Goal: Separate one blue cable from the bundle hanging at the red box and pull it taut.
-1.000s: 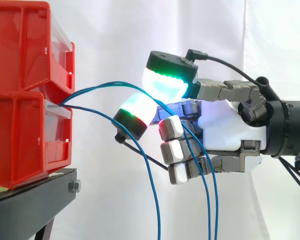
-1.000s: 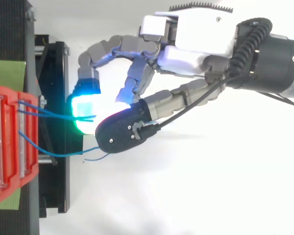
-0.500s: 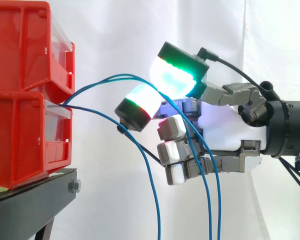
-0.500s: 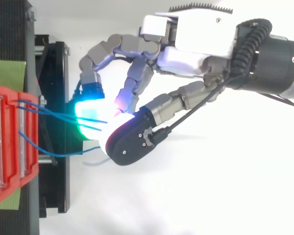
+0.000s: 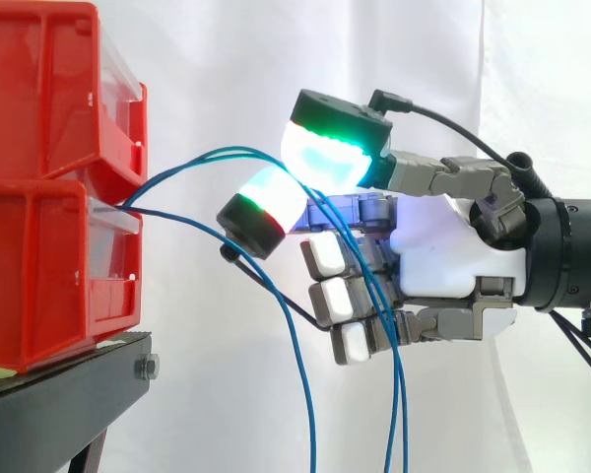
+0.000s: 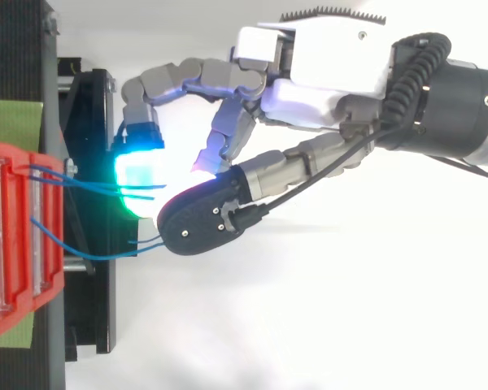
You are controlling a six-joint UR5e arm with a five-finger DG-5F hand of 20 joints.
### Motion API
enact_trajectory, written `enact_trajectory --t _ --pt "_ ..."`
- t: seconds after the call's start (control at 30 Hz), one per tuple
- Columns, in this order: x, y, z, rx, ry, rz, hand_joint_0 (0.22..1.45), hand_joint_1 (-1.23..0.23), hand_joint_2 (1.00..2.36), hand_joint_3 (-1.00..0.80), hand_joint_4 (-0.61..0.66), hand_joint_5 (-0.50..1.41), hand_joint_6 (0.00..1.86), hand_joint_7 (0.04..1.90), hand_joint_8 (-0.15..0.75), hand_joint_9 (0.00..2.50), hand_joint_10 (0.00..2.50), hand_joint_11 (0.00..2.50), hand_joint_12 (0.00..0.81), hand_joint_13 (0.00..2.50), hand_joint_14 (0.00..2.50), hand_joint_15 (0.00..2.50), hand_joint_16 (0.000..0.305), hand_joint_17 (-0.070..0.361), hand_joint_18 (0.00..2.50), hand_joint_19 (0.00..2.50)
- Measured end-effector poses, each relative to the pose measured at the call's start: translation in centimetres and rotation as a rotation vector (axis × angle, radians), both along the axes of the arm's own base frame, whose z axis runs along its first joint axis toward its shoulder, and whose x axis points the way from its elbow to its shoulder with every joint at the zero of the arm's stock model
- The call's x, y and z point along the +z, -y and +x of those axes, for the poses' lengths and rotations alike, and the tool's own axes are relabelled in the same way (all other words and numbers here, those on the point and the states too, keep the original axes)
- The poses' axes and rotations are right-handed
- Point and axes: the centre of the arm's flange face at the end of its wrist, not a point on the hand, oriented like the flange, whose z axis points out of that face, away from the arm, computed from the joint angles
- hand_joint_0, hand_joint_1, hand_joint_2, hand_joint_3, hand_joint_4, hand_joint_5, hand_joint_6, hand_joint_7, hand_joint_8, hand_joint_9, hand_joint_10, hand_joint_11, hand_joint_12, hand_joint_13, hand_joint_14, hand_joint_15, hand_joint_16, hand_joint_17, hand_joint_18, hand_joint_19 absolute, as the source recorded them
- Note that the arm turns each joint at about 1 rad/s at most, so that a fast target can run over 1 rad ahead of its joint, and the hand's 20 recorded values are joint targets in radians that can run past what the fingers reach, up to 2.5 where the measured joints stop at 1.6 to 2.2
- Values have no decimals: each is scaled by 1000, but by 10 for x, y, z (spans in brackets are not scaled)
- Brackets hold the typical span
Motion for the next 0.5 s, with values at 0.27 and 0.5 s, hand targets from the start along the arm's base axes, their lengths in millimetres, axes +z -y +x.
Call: enact_trajectory --t 0.27,0.5 --pt "0 -1 0 2 -1 0 720 -760 1013 -69 188 -71 503 1082 369 1140 8 281 332 1170 14 425 43 96 1017 549" --pt "-1 -2 0 2 -1 0 733 -801 1017 -76 127 -114 626 1124 364 1108 11 433 339 1161 15 466 41 91 998 568"
